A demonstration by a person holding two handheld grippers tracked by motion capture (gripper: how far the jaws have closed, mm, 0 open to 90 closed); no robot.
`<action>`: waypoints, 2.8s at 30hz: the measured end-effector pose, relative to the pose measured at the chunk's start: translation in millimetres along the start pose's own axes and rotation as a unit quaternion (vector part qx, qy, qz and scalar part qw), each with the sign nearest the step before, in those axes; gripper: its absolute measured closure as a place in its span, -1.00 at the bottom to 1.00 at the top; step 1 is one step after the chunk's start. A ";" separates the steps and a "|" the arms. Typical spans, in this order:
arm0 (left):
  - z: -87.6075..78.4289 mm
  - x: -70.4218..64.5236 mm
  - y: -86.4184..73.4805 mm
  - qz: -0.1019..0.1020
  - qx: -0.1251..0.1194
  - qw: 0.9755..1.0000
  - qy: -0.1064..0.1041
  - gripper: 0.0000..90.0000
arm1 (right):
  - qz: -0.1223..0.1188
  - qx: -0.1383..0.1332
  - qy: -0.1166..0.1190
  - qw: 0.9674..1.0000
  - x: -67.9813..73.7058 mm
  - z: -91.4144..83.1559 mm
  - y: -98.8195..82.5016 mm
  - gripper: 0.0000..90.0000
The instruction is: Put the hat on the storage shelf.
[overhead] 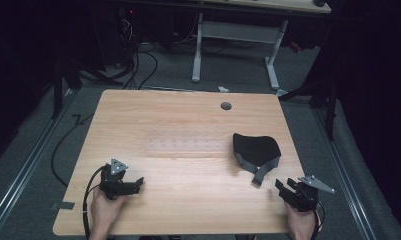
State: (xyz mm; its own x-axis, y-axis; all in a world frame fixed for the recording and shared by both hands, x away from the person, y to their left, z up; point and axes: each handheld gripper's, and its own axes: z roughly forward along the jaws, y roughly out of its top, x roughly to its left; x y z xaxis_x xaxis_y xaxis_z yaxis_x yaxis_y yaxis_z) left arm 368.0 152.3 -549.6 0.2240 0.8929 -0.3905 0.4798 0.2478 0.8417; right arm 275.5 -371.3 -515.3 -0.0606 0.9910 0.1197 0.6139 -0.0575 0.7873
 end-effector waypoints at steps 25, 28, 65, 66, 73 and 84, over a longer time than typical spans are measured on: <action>-0.4 -0.7 0.0 0.001 -0.003 1.000 -0.003 -0.72 | 0.032 -0.004 0.013 0.999 10.7 39.4 41.2 -0.11; -0.4 -0.5 0.3 0.001 -0.002 1.000 -0.003 -0.70 | 0.037 -0.009 0.017 0.999 10.1 42.7 49.9 -0.11; -0.2 -0.6 0.3 -0.001 -0.005 1.000 -0.001 -0.69 | 0.051 -0.015 0.100 0.994 4.3 77.2 48.1 0.89; 0.0 -0.7 0.4 -0.001 -0.005 1.000 -0.001 -0.69 | 0.056 -0.015 0.103 0.993 4.5 76.0 47.9 0.90; 1.9 -1.6 0.4 -0.004 -0.006 1.000 0.009 -0.76 | 0.075 -0.028 0.115 0.990 3.0 70.5 47.4 0.91; 3.9 -4.3 -0.3 -0.009 -0.008 1.000 0.019 -0.81 | 0.067 -0.033 0.120 0.990 -3.6 56.8 44.9 0.91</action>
State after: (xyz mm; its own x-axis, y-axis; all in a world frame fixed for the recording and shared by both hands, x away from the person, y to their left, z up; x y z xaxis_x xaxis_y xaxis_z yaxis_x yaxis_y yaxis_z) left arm 370.1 146.9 -549.6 0.1831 0.9019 -0.3913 0.4692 0.2696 0.8409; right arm 348.0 -370.5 -514.8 -0.1719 0.9172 0.3595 0.5772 -0.2019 0.7912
